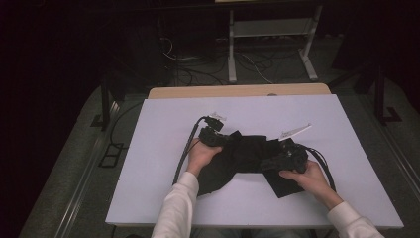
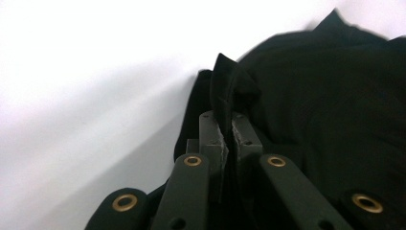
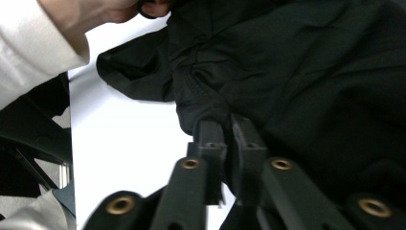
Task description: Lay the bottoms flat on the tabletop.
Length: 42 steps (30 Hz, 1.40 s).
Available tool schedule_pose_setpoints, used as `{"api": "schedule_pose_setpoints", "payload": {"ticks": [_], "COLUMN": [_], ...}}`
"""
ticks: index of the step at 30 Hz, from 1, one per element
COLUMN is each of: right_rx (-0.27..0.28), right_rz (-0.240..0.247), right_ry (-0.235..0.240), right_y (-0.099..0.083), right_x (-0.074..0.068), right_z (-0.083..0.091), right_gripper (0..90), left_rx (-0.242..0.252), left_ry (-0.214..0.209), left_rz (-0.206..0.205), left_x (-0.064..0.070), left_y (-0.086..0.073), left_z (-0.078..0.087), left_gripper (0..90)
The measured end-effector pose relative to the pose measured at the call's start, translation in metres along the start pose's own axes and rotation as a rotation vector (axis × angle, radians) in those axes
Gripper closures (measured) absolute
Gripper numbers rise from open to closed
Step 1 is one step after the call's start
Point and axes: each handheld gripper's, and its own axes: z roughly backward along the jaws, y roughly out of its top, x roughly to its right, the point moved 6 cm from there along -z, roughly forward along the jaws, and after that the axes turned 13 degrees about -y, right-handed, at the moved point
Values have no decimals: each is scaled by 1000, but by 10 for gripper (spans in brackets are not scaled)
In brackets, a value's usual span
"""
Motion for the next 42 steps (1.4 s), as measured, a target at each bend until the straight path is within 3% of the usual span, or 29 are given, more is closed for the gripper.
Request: {"api": "schedule_pose_setpoints", "payload": {"ticks": [3,7,11,19,23,28,32,34,39,42], "right_rx": [29,101,155,188,182,164,136,120,92,45], "right_rz": [-14,-42,-111,-171,-179,-196,-243,-279,-354,-365], "right_ry": [-83,-161,-170,-171,-166,-153,-152,-140,-101,-119], "right_y": [4,11,17,21,27,46,57,60,66,69], "right_x": [6,19,35,43,45,50,59,63,68,71], "right_z": [7,25,39,41,35,18,1,-6,-23,-31], "right_gripper": [562,458,399,309,296,258,238,238,263,337], "left_rx": [38,96,154,216,206,219,228,234,215,210], "left_ry": [27,74,101,146,166,203,213,198,200,196], "left_rz": [-1,4,31,110,154,193,232,255,258,252], "left_x": [-4,-13,-22,-42,-51,-58,-66,-68,-70,-68], "left_y": [2,-1,-12,-45,-65,-79,-90,-95,-98,-97], "left_z": [20,54,81,111,119,135,143,144,141,139], "left_gripper": [861,863,863,863,863,862,862,861,861,860]}}
